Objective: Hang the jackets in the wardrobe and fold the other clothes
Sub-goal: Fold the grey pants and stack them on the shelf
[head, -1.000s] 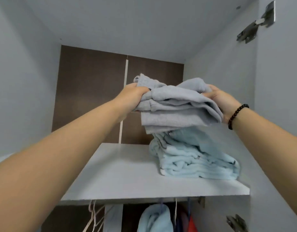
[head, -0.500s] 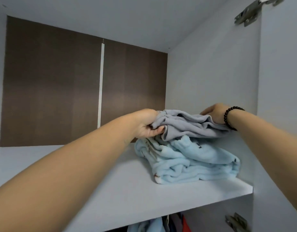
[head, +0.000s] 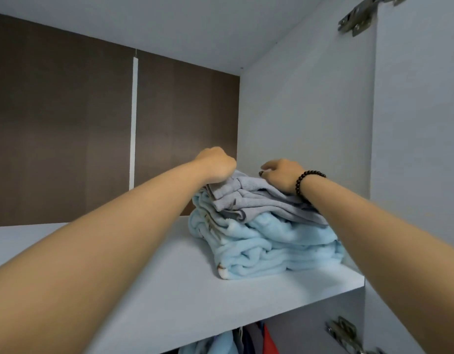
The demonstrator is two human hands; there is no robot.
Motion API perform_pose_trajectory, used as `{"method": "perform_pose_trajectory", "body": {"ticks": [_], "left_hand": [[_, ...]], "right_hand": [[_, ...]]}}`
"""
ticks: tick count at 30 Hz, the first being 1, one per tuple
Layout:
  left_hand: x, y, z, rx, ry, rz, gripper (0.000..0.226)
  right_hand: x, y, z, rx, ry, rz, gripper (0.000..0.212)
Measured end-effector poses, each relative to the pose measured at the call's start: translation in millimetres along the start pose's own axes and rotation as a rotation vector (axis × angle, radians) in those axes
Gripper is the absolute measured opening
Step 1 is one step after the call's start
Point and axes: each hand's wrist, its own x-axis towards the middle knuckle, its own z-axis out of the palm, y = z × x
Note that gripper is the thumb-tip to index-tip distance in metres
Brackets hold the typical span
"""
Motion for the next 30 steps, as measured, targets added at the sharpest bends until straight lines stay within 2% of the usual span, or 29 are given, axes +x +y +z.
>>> {"method": "perform_pose_trajectory", "body": {"ticks": [2,3,5,7,11,17,22,27,30], "left_hand": [[9.2,3.1,17.6,0.005,-0.087,0.023,0.028],[12.8,2.6,29.5,0.013,-0.170,-0.013,0.032],[17.0,-5.1,53.1,0.015,-0.308,-0.108,0.034],[17.4,-18.4,65.8,-0.044,-0.374,-0.152,0.039],[13.9,-37.6,70.5,-0.085,-0.336,-0.159,0.090],[-18.6,-36.7,66.6,-0.200,-0.273,-0.184,0.109],[-50.4,-27.6,70.2,-0.357,-0.201,-0.259,0.081],[-91.4,-4.8,61.9,-0.303,-0.139,-0.259,0.069],[-124.6,9.2,53.7,-0.229,-0.096,-0.193,0.066]], "right_hand": [[0.2,5.2,23.4,-0.064,-0.211,-0.013,0.046],[-0.6,10.6,35.2,-0.092,-0.255,-0.035,0.048],[-3.8,23.1,54.9,0.019,-0.232,-0.034,0.051],[-3.8,29.6,63.8,0.150,-0.177,-0.015,0.056],[-5.0,29.6,62.8,0.203,-0.207,0.006,0.065],[-23.2,22.1,62.0,-0.039,-0.117,0.029,0.073],[-58.1,18.9,57.3,-0.082,-0.111,-0.054,0.060],[-110.2,20.5,45.4,0.058,-0.099,-0.114,0.043],[-142.8,23.3,34.0,0.157,-0.090,-0.133,0.049]]}}
